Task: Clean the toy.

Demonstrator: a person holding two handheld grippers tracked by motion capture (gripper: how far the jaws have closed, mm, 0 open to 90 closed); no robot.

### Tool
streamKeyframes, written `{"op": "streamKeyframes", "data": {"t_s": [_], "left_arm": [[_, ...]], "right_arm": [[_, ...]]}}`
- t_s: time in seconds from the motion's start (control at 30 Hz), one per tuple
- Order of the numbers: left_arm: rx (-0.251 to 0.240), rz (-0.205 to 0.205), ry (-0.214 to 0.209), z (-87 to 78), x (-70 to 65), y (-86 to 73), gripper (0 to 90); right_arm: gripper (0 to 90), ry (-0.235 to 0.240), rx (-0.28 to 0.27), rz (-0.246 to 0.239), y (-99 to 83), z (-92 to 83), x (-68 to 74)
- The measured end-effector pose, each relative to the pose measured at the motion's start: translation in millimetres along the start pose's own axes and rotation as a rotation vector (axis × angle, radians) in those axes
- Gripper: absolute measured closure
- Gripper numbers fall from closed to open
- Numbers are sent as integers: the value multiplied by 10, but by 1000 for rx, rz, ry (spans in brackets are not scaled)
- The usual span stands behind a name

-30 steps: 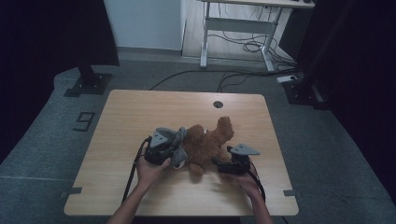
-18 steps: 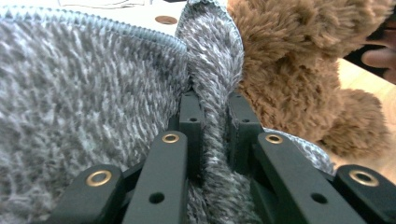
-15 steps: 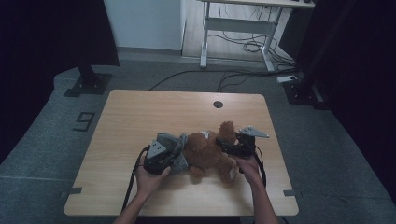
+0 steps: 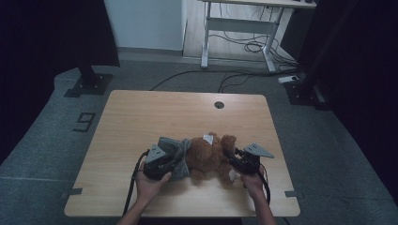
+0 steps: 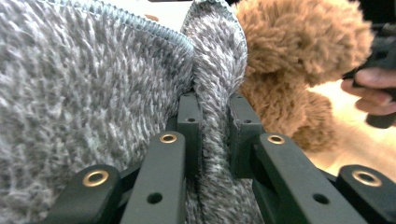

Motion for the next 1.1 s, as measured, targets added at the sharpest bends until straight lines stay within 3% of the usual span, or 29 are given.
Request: {"op": "streamKeyframes", "data": {"t_s": [0.1, 0.3, 0.47, 0.6, 0.73, 0.8, 0.9, 1.1], "left_arm": [[-1, -15, -10, -70, -5, 145, 772], [-41, 42, 6, -120, -94, 655, 766], [-30, 63, -34, 85, -200, 1082, 764], [7, 82, -85, 387, -382, 1287, 762], [92, 99, -121, 740, -574, 1272, 761], [167, 131, -115, 905, -662, 1176, 761], [278, 136, -103, 1109, -683, 958, 762], [289, 126, -90, 1077, -623, 783, 776]], "right_arm": [[657, -17, -8, -42, -33, -26, 27], [663, -33, -20, -94, -58, -47, 45], [664, -28, -29, -106, -73, -40, 39], [665, -26, -29, -109, -76, -36, 42], [664, -29, -34, -120, -75, -39, 46], [664, -28, -34, -119, -75, -45, 45], [664, -28, -39, -118, -78, -51, 43], [664, -14, -35, -99, -94, -44, 21]]}}
Point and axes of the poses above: each handheld gripper's, and its own axes: z roughly forward along the jaws, y roughly out of its top, x roughly to its left, the point moved 1 cm from there along z, roughly forward along the jaws, and after that the axes turned 3 degrees about -y, right-handed, at the moved point
